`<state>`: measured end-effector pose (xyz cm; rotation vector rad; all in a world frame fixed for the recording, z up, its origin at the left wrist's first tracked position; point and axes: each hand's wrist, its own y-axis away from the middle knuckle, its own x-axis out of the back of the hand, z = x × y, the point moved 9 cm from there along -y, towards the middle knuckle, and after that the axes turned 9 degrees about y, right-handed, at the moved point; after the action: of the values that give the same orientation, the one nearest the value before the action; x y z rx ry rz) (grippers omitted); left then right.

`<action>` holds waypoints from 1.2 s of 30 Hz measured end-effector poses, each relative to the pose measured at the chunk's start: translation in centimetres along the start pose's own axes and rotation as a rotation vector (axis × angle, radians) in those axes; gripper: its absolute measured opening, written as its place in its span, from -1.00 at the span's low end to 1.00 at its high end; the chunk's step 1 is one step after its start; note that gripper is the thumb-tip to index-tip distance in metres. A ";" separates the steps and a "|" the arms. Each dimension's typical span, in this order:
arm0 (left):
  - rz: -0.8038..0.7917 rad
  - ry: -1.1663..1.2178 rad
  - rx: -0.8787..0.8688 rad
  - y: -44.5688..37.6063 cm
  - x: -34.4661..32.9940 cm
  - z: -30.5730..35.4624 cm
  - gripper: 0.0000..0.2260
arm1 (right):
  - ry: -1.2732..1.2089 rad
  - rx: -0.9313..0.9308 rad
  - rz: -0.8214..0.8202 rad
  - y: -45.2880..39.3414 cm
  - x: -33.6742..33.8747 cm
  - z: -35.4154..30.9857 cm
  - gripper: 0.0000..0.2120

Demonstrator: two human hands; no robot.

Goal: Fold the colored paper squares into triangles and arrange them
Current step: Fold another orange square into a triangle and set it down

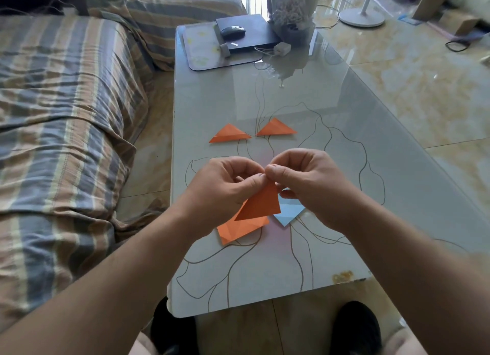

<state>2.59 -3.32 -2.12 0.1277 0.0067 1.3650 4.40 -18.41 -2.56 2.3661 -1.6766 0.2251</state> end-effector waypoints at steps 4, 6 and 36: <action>0.041 0.025 0.011 0.0 -0.2 -0.5 -0.80 | -0.014 0.016 0.068 -0.2 0.4 -0.3 -0.88; 0.068 0.043 0.023 0.0 -0.2 -0.6 -0.82 | -0.025 0.018 0.116 -0.4 0.9 -0.3 -0.88; 0.018 0.030 0.096 0.0 0.0 -1.1 -0.90 | -0.156 -0.064 0.192 -0.6 2.6 0.3 -0.83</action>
<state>2.50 -3.23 -3.21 0.1880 0.0959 1.3851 5.86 -20.61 -2.30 2.2272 -1.9535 0.0190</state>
